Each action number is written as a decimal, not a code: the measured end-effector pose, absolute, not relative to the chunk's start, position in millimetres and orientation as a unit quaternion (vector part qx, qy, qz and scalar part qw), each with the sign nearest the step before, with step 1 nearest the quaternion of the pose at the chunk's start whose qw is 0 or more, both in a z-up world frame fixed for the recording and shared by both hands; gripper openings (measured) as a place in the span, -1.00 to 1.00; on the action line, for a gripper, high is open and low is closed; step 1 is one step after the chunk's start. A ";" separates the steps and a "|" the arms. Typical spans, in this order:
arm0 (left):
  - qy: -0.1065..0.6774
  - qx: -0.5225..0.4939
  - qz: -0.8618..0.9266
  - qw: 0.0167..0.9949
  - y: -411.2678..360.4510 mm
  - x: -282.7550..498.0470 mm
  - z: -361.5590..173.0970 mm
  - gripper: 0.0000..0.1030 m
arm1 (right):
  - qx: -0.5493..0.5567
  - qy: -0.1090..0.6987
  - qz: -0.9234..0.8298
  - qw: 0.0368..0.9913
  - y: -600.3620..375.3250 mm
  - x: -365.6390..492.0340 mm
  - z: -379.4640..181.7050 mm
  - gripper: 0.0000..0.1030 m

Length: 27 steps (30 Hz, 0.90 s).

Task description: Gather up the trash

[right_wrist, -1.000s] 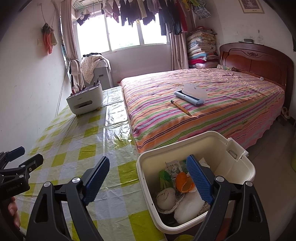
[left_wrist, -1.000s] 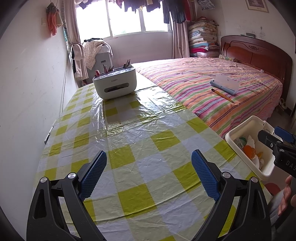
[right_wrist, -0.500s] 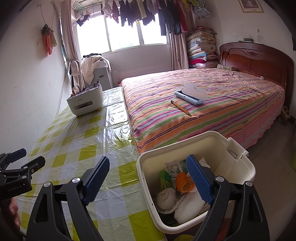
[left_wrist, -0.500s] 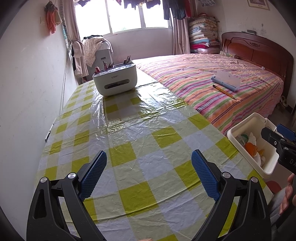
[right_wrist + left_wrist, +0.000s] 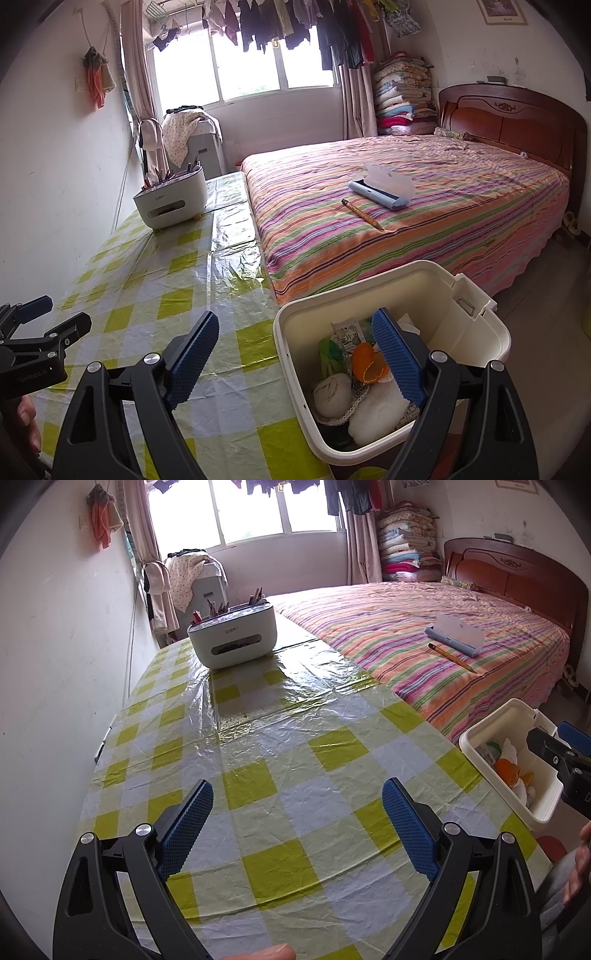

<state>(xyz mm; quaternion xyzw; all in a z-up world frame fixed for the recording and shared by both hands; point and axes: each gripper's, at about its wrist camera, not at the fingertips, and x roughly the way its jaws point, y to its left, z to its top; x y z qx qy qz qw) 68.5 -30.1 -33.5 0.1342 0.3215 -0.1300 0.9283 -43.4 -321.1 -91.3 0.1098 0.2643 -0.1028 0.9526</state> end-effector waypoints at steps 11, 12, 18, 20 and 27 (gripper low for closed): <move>0.305 0.139 -0.136 0.932 -31.0 62.9 -31.6 0.78 | 0.111 0.264 -0.103 0.953 -321.3 -43.7 -91.6 0.61; 0.302 0.140 -0.135 0.933 -31.1 61.8 -30.7 0.78 | 0.111 0.264 -0.102 0.953 -321.5 -44.0 -91.6 0.61; 0.305 0.130 -0.134 0.934 -28.7 63.9 -29.8 0.78 | 0.111 0.264 -0.103 0.953 -321.5 -44.1 -91.5 0.61; 0.304 0.137 -0.125 0.935 -29.4 65.1 -30.3 0.78 | 0.111 0.264 -0.103 0.953 -321.5 -44.1 -91.6 0.61; 0.303 0.141 -0.114 0.936 -26.8 67.6 -30.8 0.78 | 0.109 0.265 -0.098 0.953 -318.0 -43.4 -91.0 0.61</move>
